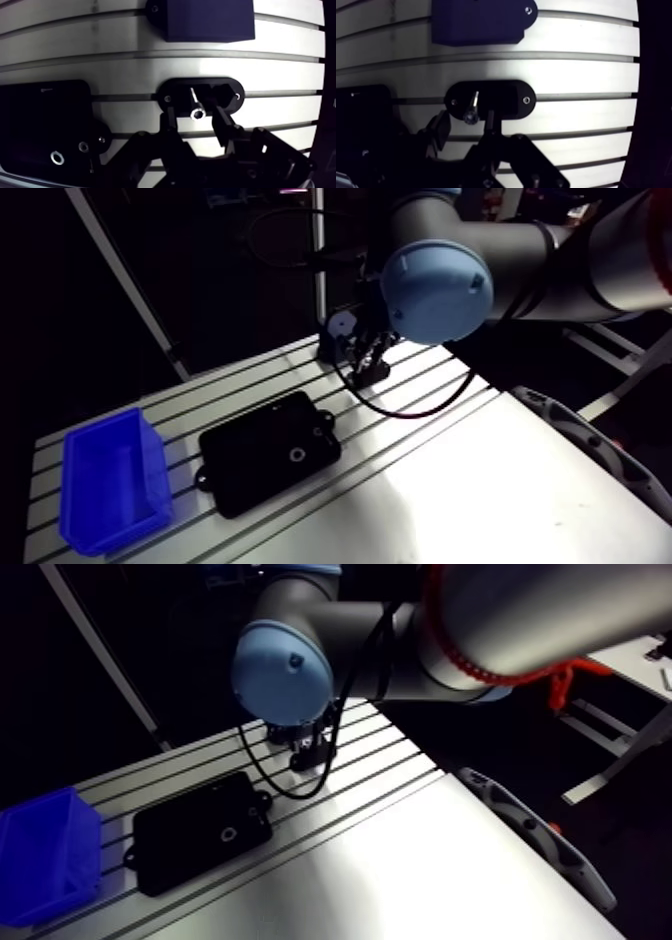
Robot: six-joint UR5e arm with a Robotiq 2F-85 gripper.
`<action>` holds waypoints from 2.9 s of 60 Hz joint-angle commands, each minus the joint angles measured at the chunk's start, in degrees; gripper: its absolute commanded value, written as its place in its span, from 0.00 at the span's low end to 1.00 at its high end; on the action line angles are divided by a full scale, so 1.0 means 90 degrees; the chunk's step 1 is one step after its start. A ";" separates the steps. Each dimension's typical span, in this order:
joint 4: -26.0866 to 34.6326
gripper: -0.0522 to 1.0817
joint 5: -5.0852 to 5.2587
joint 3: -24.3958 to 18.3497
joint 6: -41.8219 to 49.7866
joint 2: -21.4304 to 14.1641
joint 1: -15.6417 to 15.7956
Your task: Pick up the M10 bolt and insert it into the hole until fully seated.
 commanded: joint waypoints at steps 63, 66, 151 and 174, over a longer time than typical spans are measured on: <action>-0.0069 0.63 -0.0019 -0.0076 0.0018 0.0149 0.0000; -0.0069 0.64 -0.0019 -0.0085 0.0018 0.0149 0.0000; 0.0726 0.98 0.0040 -0.0727 0.0315 -0.0432 0.0010; 0.3835 1.00 -0.0085 -0.2591 0.1094 -0.0458 0.0234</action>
